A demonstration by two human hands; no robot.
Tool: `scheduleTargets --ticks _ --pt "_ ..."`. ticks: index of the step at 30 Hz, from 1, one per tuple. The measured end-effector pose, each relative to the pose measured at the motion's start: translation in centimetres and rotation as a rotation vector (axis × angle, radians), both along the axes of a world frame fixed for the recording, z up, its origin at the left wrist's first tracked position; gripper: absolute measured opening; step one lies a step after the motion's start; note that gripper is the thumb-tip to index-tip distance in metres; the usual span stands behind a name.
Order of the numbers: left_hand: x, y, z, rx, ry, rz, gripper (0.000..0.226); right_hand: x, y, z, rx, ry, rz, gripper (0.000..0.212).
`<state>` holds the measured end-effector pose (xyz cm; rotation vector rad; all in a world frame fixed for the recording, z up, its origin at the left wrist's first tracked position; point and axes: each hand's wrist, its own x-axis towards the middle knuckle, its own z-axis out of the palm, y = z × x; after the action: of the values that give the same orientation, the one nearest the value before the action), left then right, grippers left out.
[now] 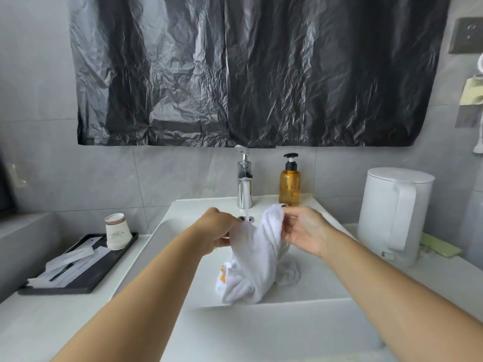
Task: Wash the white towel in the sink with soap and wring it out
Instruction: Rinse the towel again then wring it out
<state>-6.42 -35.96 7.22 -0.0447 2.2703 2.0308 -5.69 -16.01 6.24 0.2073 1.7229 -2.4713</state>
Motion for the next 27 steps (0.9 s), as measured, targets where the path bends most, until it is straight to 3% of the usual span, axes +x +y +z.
scheduleTargets --ticks 2,4,5,6,8,9,12,15,17,20,24,27 --pt "1.2 -0.1 -0.3 0.248 -0.053 -0.026 0.018 0.3 -0.8 -1.4 0.199 -0.054 -0.008 0.018" --pt "1.7 -0.2 -0.9 0.521 -0.103 -0.066 0.029 0.4 -0.9 -2.2 0.562 -0.035 -0.103 0.053" --pt "1.9 -0.1 -1.3 0.547 -0.097 -0.078 0.032 0.5 -0.9 -2.3 0.814 0.024 -0.21 0.061" --pt "2.2 0.1 -1.9 0.514 -0.074 -0.079 0.031 0.8 -1.0 -2.2 0.97 0.124 -0.315 0.057" --pt "2.6 0.8 -3.1 0.428 -0.015 -0.05 0.031 2.0 -1.7 -1.7 0.949 0.31 -0.322 0.033" --pt "2.5 1.2 -3.6 0.405 0.007 -0.036 0.033 2.4 -2.1 -1.5 0.93 0.343 -0.252 0.032" --pt "2.4 2.5 -4.4 0.352 0.043 -0.02 0.031 2.8 -2.7 -1.9 0.826 0.268 -0.05 0.038" --pt "2.4 4.0 -4.8 0.197 0.015 0.001 0.018 2.7 -1.9 -2.3 0.788 0.183 -0.024 0.026" --pt "2.4 4.9 -4.9 0.129 -0.04 0.027 0.015 2.4 -1.3 -2.5 0.766 0.164 -0.03 0.028" --pt "2.0 5.6 -4.5 0.008 -0.119 0.017 0.028 1.8 -0.5 -2.7 0.835 0.174 -0.06 0.04" --pt "1.7 6.4 -4.4 -0.251 -0.096 -0.025 0.014 1.0 0.8 -2.7 1.057 0.188 -0.09 0.042" --pt "0.6 5.7 -3.8 -0.118 -0.071 0.021 0.015 0.1 1.9 -1.8 1.124 0.144 -0.21 0.035"
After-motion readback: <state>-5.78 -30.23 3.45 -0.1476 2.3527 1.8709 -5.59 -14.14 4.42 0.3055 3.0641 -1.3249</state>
